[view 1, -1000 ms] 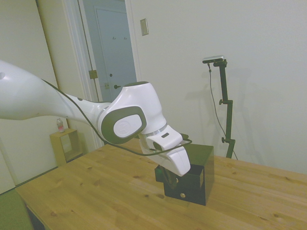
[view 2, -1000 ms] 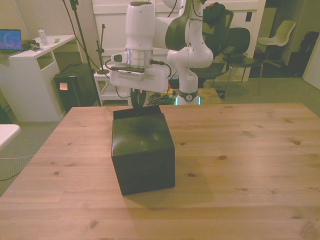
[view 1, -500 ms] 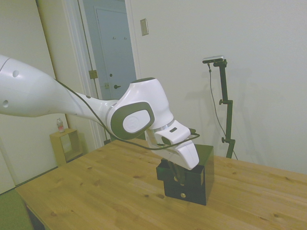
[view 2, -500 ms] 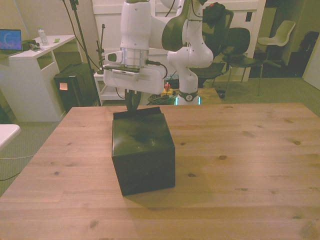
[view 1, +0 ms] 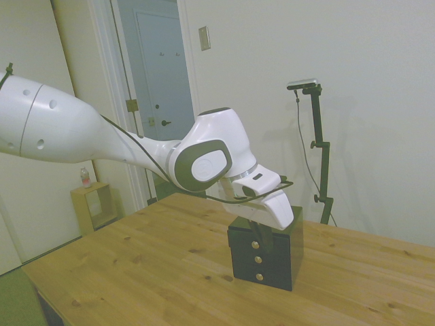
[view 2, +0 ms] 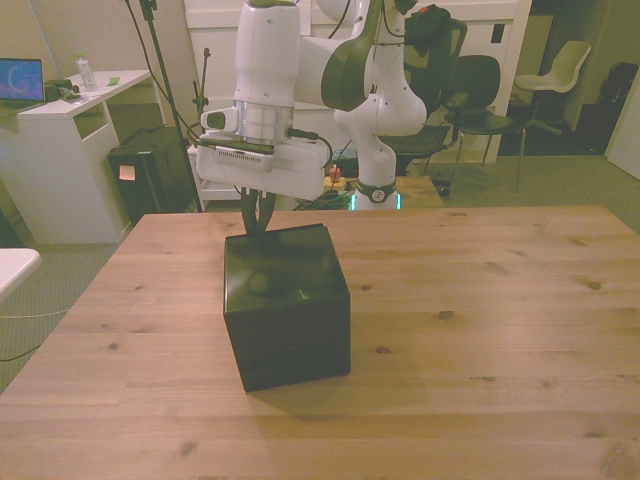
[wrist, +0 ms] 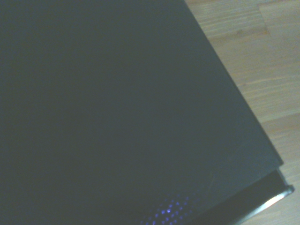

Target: Close the top drawer

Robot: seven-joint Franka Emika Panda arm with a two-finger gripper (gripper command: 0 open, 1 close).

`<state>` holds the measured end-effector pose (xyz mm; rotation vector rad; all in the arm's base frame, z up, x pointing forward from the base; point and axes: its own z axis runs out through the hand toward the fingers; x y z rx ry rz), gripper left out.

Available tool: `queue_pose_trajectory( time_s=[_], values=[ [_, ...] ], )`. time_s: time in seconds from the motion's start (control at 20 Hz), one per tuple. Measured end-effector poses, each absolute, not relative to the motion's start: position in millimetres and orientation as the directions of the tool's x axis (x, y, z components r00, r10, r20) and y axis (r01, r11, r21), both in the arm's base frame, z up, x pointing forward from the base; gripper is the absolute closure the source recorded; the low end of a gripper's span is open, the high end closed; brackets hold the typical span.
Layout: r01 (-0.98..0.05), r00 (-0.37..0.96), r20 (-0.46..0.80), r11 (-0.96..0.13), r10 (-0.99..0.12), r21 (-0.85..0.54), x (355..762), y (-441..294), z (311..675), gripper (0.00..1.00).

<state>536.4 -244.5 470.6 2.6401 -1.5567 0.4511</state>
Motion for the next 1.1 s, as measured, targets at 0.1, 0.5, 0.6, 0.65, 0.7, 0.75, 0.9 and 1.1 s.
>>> queue_pose_trajectory(
  time_s=[0.1,0.5,0.6,0.65,0.7,0.75,0.9,1.1],
  values=[
    [-0.861,0.456,0.273,-0.498,-0.847,-0.107,542,-244,471,1.00],
    [-0.857,0.465,0.273,-0.505,-0.842,-0.098,548,-242,466,1.00],
    [-0.856,0.472,0.268,-0.510,-0.840,-0.091,547,-238,463,1.00],
    [-0.856,0.474,0.265,-0.510,-0.840,-0.086,546,-235,460,1.00],
    [-0.857,0.474,0.262,-0.509,-0.841,-0.082,544,-231,458,1.00],
    [-0.858,0.474,0.261,-0.507,-0.841,-0.078,540,-228,457,1.00],
    [-0.868,0.461,0.258,-0.493,-0.849,-0.068,523,-215,456,1.00],
    [-0.874,0.460,0.232,-0.483,-0.857,-0.055,492,-187,451,1.00]
  ],
)
